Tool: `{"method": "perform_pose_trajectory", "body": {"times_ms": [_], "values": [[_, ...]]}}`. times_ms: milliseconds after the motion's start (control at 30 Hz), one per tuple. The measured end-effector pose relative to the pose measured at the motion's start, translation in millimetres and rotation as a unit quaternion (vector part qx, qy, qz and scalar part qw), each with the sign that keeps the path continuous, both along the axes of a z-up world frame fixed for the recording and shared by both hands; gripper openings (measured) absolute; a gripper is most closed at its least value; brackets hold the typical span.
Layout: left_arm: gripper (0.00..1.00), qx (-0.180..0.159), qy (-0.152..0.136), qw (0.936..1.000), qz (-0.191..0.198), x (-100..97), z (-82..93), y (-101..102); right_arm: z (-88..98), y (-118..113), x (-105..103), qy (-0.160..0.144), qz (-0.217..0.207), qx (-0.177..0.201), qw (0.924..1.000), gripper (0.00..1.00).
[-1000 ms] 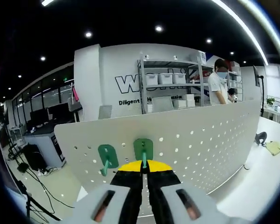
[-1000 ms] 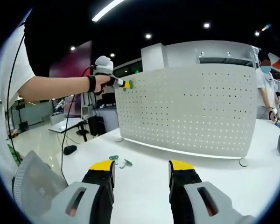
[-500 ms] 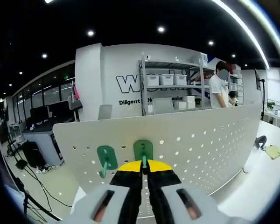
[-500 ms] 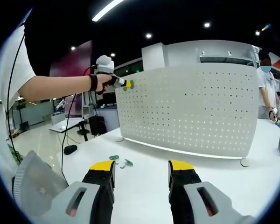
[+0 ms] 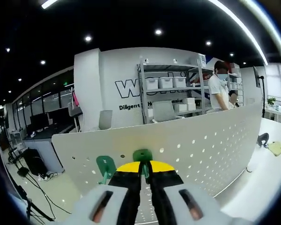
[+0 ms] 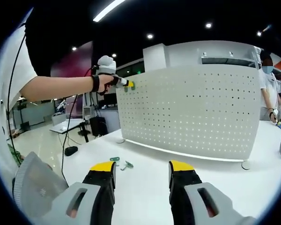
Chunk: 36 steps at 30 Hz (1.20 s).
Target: Insert the hook assembly into the mounting plate slot until the hook locks in place.
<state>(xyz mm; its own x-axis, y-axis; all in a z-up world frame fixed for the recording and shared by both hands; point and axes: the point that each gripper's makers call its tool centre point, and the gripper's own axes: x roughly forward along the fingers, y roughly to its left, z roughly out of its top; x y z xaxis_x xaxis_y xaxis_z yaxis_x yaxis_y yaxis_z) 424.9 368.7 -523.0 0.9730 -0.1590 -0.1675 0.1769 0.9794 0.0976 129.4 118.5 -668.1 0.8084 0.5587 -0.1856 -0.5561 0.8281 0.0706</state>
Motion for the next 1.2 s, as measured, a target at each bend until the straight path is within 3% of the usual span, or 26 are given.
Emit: {"method": "perform_pose_trajectory", "body": {"times_ms": [633,1200], "values": [[0.17,0.003,-0.012,0.9995,-0.028,-4.2,3.9,-7.1,1.5,3.4,-1.0,-0.002,0.003,-0.001,1.0000,0.45],[0.20,0.003,-0.014,0.9995,-0.029,-38.8,-2.4,1.7,6.3,16.4,-5.3,-0.003,0.031,-0.010,0.9995,0.45]]}}
